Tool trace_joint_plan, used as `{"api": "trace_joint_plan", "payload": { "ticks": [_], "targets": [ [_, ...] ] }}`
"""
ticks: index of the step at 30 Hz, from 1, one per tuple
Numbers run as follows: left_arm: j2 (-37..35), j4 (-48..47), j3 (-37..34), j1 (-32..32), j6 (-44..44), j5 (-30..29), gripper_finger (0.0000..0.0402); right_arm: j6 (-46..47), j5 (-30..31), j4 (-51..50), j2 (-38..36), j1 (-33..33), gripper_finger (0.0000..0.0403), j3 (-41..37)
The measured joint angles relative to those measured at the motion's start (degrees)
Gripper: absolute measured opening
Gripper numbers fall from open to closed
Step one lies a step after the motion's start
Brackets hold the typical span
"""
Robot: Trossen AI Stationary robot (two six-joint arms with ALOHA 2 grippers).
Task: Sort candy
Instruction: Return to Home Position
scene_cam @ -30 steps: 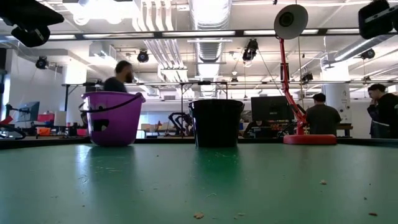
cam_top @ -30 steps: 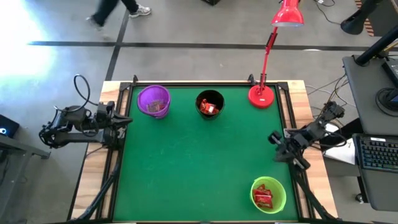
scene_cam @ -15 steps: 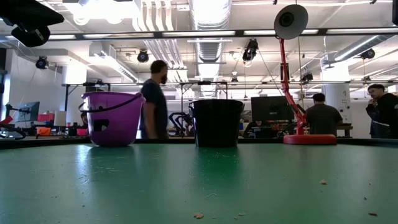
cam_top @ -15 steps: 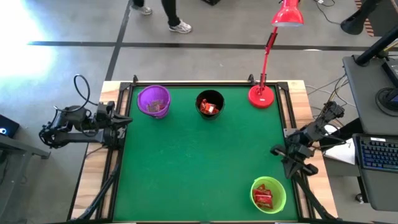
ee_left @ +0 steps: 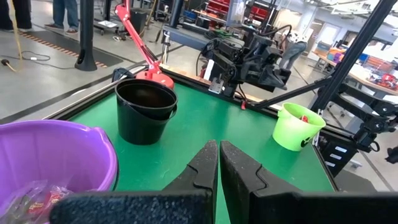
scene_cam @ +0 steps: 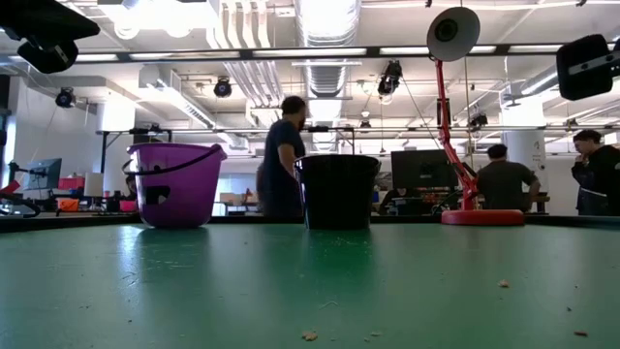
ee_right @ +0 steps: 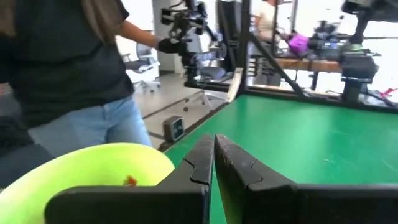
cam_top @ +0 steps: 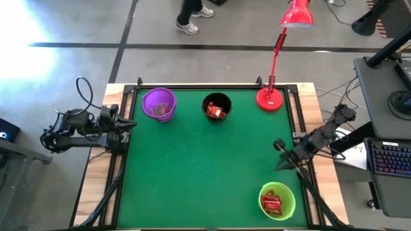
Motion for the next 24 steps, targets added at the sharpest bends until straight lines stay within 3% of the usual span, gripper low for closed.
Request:
{"api": "trace_joint_plan", "payload": {
  "ticks": [24],
  "targets": [
    [0.0,0.5,0.0,0.0,-0.05,-0.11,0.0,-4.02,-0.94,-0.71,-0.13,0.0,0.0009,0.04]
  ]
}}
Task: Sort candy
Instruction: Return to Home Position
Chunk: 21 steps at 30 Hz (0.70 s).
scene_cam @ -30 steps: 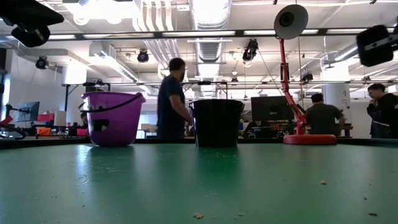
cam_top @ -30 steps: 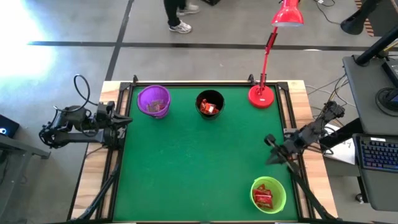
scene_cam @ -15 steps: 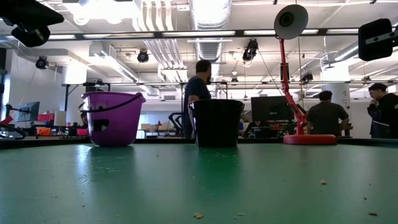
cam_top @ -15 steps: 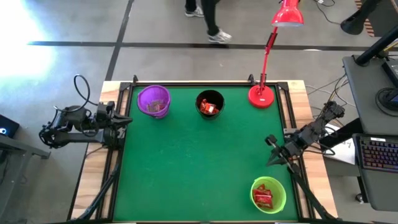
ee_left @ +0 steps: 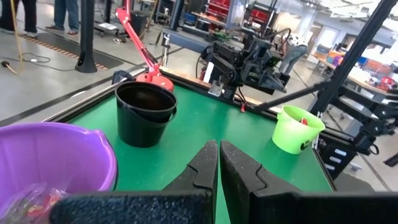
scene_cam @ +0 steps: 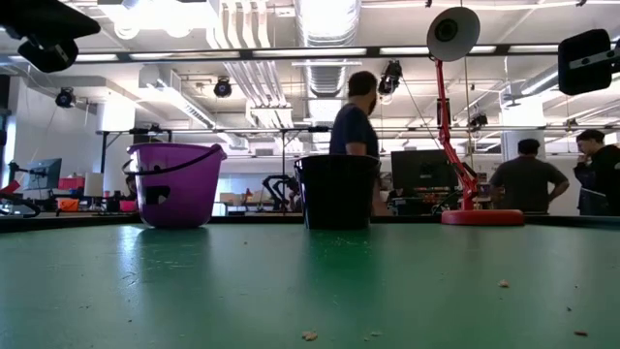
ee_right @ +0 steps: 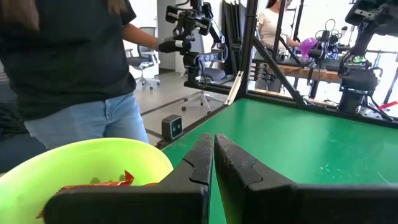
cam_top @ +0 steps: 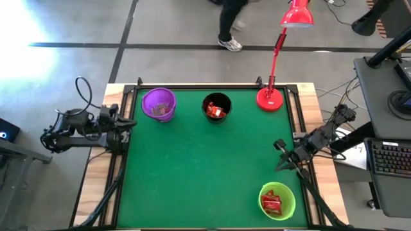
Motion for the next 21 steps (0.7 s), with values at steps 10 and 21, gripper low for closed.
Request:
{"api": "trace_joint_plan", "payload": {
  "ticks": [10,21],
  "targets": [
    [0.0,9.13,-2.32,0.01,-0.23,-1.61,0.0,0.01,0.0,-0.02,0.0,0.0,0.0009,-0.02],
    [0.1,26.7,-15.92,0.0,3.26,-1.64,0.0,0.01,0.02,-0.04,-0.09,0.01,0.0009,-0.02]
  ]
}}
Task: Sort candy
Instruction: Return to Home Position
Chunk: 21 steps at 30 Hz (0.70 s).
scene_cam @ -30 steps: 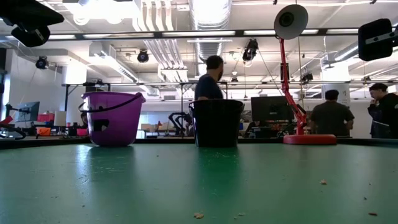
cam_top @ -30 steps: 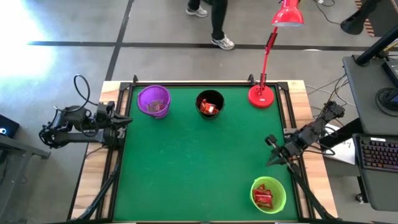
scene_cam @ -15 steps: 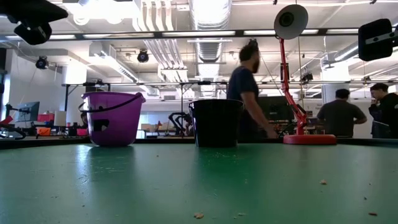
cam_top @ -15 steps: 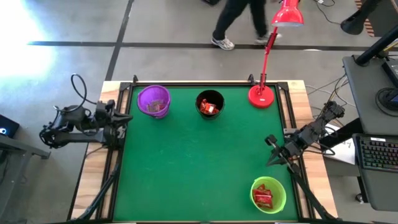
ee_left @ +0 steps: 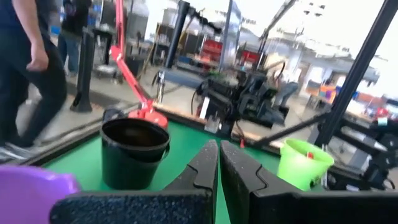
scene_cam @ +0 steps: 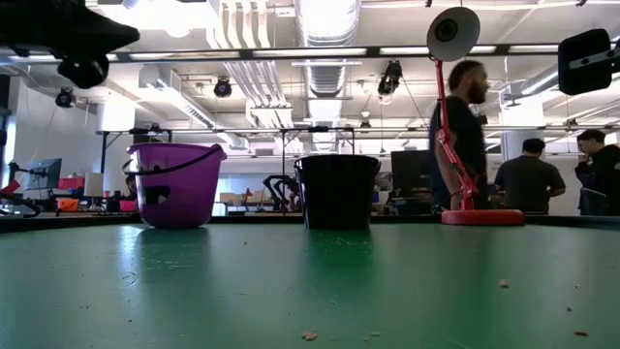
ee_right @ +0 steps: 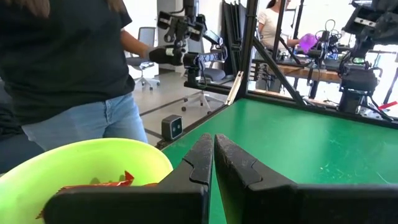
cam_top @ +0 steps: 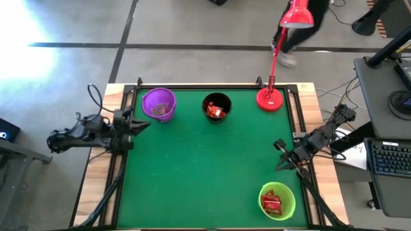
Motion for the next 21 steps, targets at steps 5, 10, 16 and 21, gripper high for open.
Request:
{"api": "trace_joint_plan", "payload": {
  "ticks": [5,10,16,21],
  "targets": [
    [-0.01,9.9,-6.68,0.0,2.82,0.0,0.0,0.02,0.0,0.0,0.0,0.0,0.0009,0.0],
    [-0.01,10.48,-8.65,0.01,2.93,0.0,0.0,0.07,0.02,0.0,-0.04,0.01,0.0009,-0.02],
    [-0.01,12.78,-9.98,0.0,4.28,0.02,0.0,0.09,0.02,-0.01,-0.04,0.0,0.0009,-0.03],
    [-0.01,13.18,-10.02,0.02,4.37,0.0,0.0,0.07,0.02,-0.01,-0.04,0.0,0.0009,-0.04]
  ]
}}
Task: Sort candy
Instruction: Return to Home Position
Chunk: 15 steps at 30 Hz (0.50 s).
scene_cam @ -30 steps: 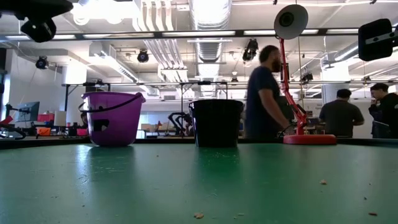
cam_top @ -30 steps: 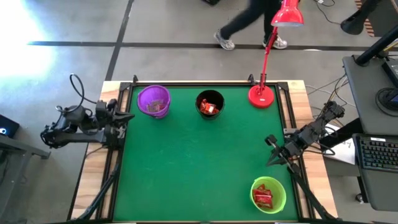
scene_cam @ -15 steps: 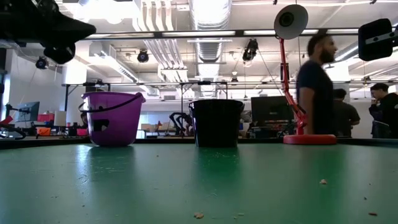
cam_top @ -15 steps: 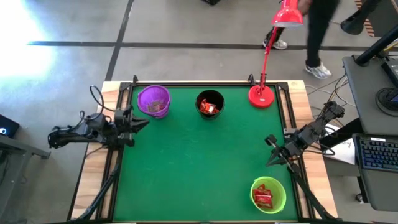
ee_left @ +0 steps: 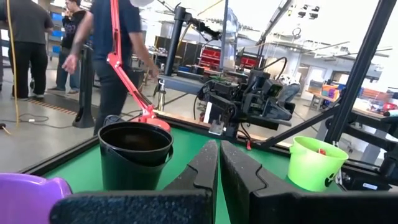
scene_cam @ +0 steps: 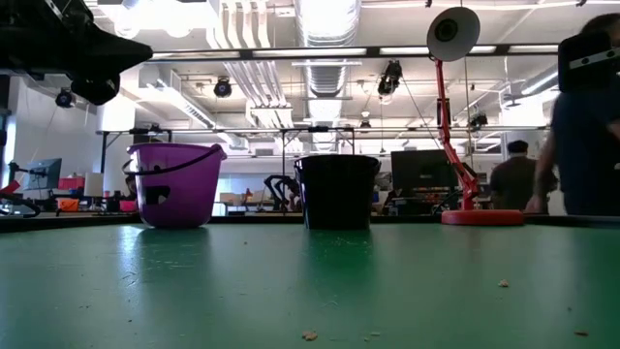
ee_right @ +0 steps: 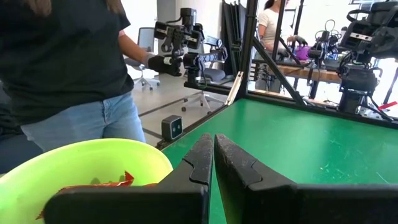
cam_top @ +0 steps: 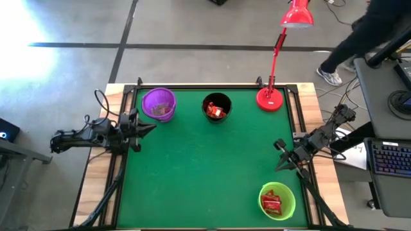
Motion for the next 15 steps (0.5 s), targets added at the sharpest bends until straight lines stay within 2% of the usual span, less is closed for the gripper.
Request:
{"api": "trace_joint_plan", "payload": {
  "ticks": [5,11,15],
  "targets": [
    [0.0,1.94,-1.79,-0.01,-0.02,0.0,0.0,0.02,0.0,-0.01,0.0,0.01,0.0009,0.0],
    [0.0,13.08,-8.68,-0.02,0.44,0.0,0.0,0.02,0.0,-0.01,0.02,0.01,0.0009,0.0],
    [0.18,11.87,-9.05,-0.01,-0.35,0.04,0.0,-0.06,0.0,-0.01,0.01,0.0,0.0009,-0.02]
  ]
}}
